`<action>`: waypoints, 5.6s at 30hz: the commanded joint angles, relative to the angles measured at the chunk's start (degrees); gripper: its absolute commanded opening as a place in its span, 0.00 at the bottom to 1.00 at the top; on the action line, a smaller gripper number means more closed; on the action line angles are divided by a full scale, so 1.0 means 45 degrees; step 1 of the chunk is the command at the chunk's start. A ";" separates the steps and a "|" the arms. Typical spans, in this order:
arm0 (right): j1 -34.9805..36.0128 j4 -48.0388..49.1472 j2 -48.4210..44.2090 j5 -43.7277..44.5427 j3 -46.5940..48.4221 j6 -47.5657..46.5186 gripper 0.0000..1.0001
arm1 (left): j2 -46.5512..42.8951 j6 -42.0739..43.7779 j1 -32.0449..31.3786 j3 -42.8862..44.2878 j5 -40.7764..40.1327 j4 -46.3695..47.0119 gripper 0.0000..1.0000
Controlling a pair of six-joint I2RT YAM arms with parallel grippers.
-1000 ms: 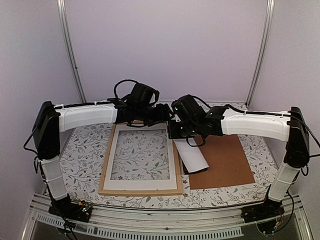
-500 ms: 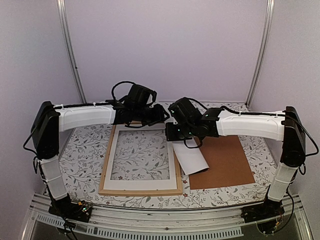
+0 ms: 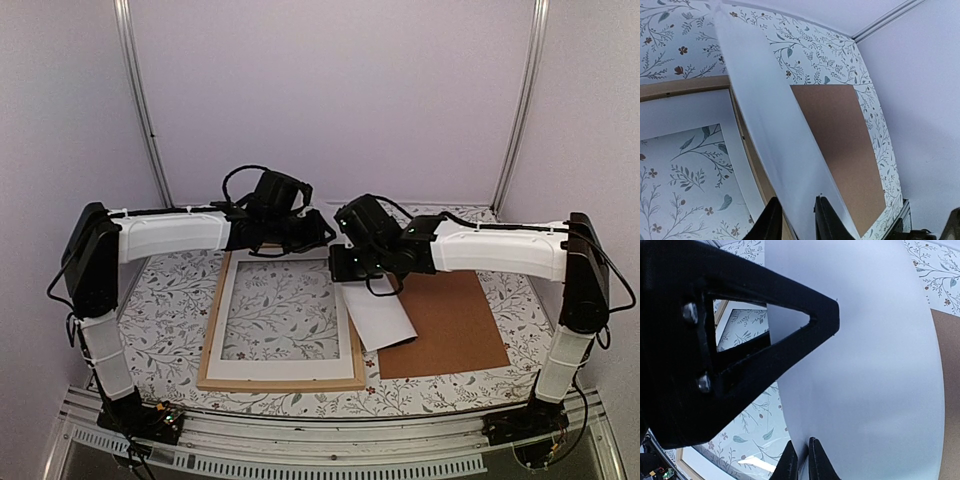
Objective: Put the photo into the frame
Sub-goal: Turn over the photo, then pass from the right arm to the left, then place the photo on the glass panel.
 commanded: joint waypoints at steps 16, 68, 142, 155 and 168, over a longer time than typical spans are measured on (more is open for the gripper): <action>0.0186 0.0269 0.0493 -0.0647 0.0510 0.0055 0.25 | -0.0012 0.0097 0.0339 -0.0373 0.0530 0.0579 0.06; -0.5518 -0.1235 -0.7043 -0.1240 -0.2777 -0.2470 0.81 | -0.5581 0.2376 0.2385 -0.1577 0.7168 -0.1209 0.00; -0.5591 0.0193 -0.4226 -0.1958 -0.4427 -0.2312 0.81 | -0.1489 0.6591 0.6636 -0.2062 0.5929 -0.5285 0.00; -0.5591 0.0212 -0.4023 -0.2043 -0.4385 -0.2304 0.81 | -0.1077 0.6551 0.6630 -0.1956 0.5667 -0.5286 0.00; -0.5595 0.0327 -0.4189 -0.1927 -0.4678 -0.2375 0.82 | -0.0819 0.6495 0.6560 -0.1903 0.5436 -0.5285 0.03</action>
